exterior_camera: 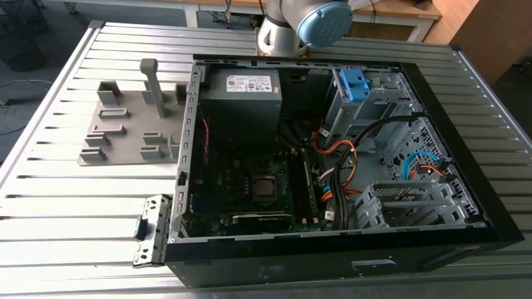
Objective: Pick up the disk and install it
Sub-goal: 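Pick up the disk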
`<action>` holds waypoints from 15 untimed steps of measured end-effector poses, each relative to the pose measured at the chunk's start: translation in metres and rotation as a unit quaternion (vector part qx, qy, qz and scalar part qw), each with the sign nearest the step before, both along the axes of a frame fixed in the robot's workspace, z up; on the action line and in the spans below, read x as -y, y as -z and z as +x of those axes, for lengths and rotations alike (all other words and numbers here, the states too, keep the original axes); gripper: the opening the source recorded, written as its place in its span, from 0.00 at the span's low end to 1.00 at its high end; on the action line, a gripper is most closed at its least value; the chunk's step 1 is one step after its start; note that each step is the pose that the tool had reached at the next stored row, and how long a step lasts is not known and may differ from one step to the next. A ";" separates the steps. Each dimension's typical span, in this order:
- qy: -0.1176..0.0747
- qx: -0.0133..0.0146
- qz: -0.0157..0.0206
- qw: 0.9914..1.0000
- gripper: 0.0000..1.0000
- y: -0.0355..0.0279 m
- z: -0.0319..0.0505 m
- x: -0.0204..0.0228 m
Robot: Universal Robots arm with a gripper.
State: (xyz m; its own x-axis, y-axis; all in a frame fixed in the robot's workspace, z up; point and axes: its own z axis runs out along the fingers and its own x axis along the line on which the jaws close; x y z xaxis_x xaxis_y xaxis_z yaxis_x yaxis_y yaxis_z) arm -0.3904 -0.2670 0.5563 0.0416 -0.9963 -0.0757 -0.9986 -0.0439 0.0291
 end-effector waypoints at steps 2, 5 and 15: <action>0.000 0.000 0.000 1.000 0.36 -0.0003 0.0000 0.0000; 0.000 0.000 0.000 1.000 0.36 -0.0004 0.0000 0.0000; 0.000 0.000 -0.004 1.000 0.36 -0.0004 0.0018 0.0018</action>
